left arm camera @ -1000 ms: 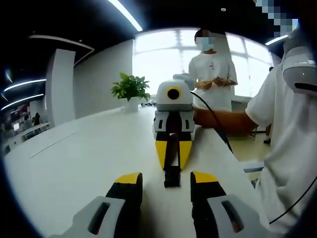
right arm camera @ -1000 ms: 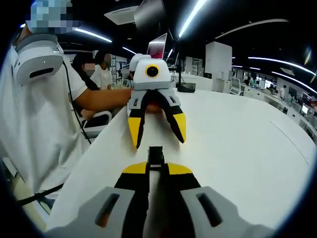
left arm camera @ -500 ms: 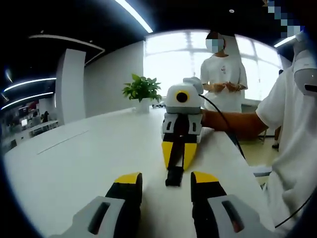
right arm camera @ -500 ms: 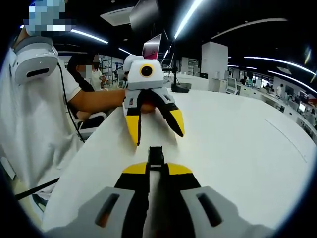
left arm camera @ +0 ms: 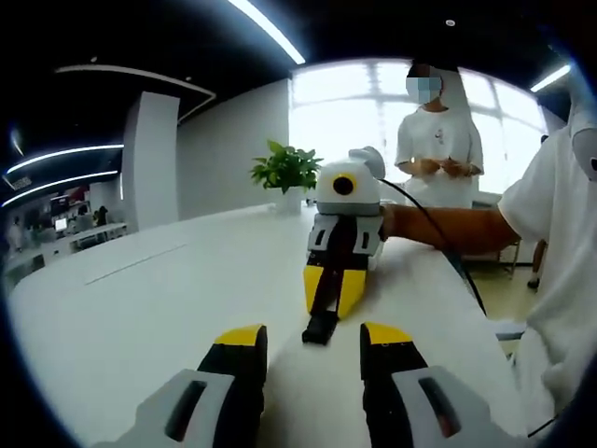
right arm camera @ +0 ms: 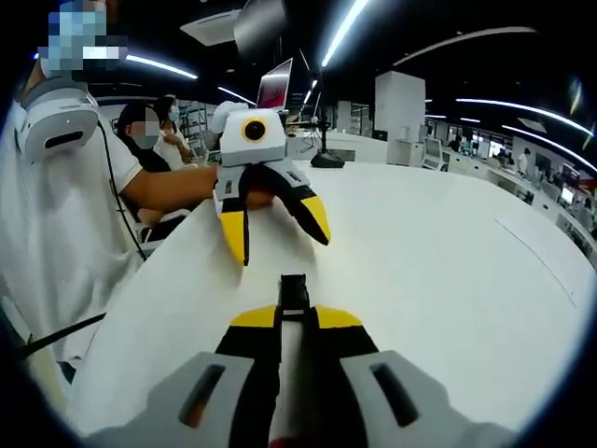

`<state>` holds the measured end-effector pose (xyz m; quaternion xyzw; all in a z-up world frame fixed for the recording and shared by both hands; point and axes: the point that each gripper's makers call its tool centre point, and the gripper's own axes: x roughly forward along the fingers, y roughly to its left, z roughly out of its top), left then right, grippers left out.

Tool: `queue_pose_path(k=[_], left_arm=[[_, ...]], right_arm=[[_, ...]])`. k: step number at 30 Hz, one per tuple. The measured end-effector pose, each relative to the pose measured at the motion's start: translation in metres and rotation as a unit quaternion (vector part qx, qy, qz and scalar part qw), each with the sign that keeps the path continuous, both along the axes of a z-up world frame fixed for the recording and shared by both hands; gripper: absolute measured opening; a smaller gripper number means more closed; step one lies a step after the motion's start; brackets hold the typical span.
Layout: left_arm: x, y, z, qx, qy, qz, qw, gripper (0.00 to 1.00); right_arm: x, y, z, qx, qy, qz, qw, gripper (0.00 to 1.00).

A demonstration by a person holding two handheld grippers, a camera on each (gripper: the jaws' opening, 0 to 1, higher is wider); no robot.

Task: Snap the two parts of the plastic buckle together until the buckle closes and remains connected.

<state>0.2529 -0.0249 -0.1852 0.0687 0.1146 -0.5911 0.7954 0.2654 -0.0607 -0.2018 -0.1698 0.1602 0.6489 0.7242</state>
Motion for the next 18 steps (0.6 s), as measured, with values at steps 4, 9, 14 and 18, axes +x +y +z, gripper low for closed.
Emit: queue_pose_path(k=[4,9,14,18], left_arm=[[0.004,0.002,0.003,-0.003,-0.013,0.017,0.9998,0.39],[0.017,0.009,0.005,-0.008,-0.011,0.037,0.9992,0.39],[0.021,0.011,0.005,-0.009,-0.008,0.056,0.9983,0.37],[0.030,0.016,0.006,-0.012,-0.010,0.069,0.9975,0.34]], right_arm=[[0.007,0.000,0.002,-0.002,0.003,-0.002,1.0000,0.12],[0.023,-0.001,0.004,-0.007,0.002,-0.005,1.0000,0.12],[0.033,-0.004,0.007,-0.010,0.002,-0.005,0.9999,0.12],[0.045,-0.008,0.008,-0.012,0.002,-0.008,0.9999,0.12]])
